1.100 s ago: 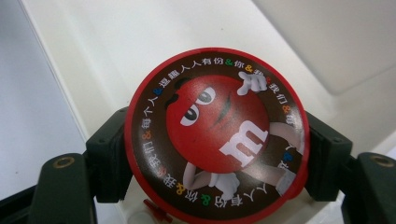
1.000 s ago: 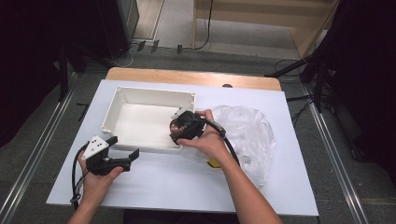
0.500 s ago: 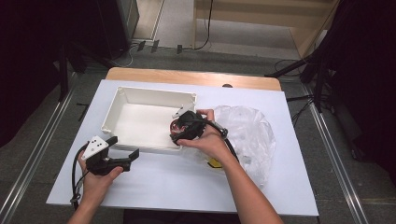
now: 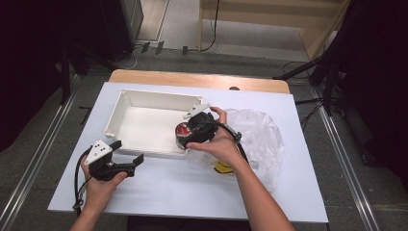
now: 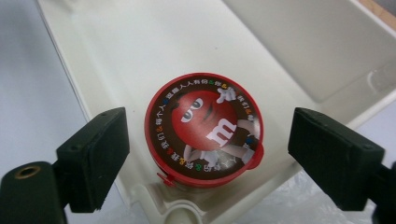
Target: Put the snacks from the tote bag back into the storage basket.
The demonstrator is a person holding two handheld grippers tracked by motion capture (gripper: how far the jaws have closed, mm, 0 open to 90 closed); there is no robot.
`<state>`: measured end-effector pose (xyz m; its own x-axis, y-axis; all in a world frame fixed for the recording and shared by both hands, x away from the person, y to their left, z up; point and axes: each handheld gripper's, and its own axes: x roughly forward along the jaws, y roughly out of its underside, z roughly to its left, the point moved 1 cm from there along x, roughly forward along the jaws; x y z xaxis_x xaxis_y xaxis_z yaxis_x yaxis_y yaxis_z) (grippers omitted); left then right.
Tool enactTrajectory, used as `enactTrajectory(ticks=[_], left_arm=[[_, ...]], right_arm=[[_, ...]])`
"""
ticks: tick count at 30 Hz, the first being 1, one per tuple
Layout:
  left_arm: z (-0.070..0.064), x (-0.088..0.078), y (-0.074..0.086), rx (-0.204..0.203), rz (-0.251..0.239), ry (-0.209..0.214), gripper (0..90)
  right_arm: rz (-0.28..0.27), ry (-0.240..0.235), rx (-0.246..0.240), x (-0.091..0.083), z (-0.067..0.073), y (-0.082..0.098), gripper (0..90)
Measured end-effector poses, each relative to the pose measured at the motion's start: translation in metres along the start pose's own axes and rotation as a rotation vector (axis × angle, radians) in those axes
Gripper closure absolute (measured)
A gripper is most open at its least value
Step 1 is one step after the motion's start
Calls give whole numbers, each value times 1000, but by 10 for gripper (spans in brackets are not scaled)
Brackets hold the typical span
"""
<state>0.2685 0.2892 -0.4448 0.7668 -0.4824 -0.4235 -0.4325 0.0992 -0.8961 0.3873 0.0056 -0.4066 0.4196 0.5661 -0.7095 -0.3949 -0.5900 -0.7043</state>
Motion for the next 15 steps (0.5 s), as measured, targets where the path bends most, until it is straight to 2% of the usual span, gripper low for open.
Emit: enactTrajectory(ticks=[8, 15], left_arm=[[-1, 0, 0, 10, 1, 0, 3], [1, 1, -1, 1, -3, -7, 3]], right_arm=[[-34, 20, 22, -17, -7, 1, 120], [-61, 45, 38, -32, -16, 9, 120]])
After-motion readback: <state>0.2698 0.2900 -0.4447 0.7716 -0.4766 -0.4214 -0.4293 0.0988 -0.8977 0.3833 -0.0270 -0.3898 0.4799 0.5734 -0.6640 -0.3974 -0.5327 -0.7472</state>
